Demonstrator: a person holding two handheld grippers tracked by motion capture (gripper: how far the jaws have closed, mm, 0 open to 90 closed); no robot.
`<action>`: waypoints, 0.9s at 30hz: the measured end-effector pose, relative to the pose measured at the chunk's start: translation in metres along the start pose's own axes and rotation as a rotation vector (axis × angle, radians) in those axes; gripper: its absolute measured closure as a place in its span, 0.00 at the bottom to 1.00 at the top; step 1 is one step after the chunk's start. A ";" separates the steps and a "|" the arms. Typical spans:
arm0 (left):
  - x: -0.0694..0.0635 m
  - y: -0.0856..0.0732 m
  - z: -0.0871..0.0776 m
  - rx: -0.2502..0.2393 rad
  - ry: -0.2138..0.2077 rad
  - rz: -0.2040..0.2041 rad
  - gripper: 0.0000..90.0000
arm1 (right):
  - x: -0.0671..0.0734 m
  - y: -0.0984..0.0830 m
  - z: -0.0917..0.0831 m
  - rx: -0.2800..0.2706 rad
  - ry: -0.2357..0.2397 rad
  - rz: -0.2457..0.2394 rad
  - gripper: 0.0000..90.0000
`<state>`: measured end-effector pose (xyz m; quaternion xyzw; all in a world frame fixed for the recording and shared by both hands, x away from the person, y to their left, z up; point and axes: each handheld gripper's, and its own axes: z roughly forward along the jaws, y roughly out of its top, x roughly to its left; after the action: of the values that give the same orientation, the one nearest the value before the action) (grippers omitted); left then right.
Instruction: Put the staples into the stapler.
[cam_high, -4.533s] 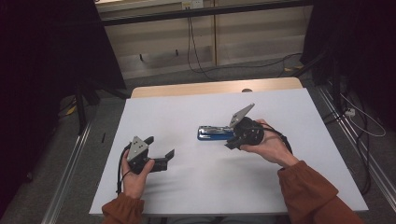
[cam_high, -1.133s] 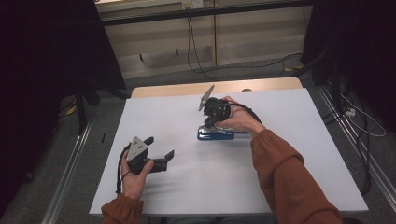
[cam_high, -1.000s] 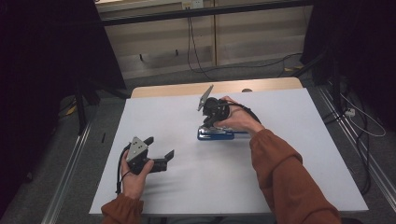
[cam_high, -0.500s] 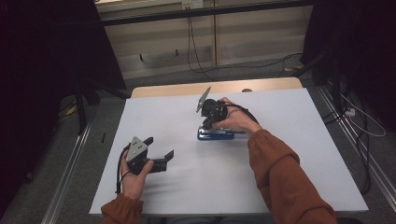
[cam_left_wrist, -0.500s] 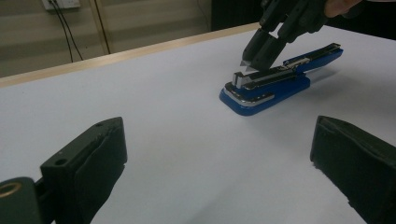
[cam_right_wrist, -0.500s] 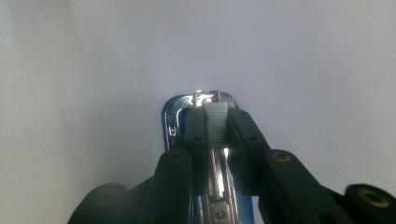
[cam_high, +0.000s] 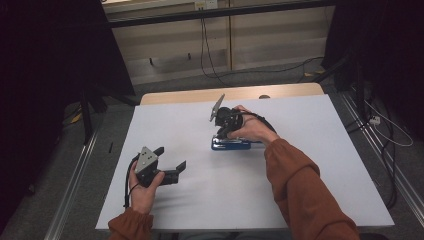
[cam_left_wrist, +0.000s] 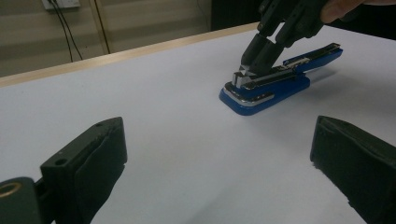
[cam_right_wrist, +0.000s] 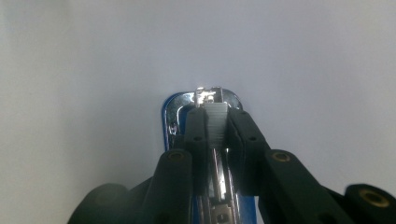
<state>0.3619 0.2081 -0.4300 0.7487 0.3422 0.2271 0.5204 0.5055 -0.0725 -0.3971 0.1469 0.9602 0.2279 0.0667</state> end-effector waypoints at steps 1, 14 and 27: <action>0.000 0.000 0.000 0.000 0.000 0.000 0.04 | -0.001 0.000 0.001 -0.004 0.003 -0.008 0.88; 0.000 0.000 0.000 0.000 -0.001 0.000 0.04 | -0.001 0.002 0.001 0.000 0.009 -0.031 0.88; 0.000 0.000 0.000 0.002 -0.001 -0.002 0.04 | -0.002 0.006 0.005 0.011 0.014 -0.062 0.88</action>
<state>0.3620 0.2083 -0.4303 0.7489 0.3429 0.2258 0.5201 0.5100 -0.0656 -0.3983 0.1156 0.9660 0.2216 0.0664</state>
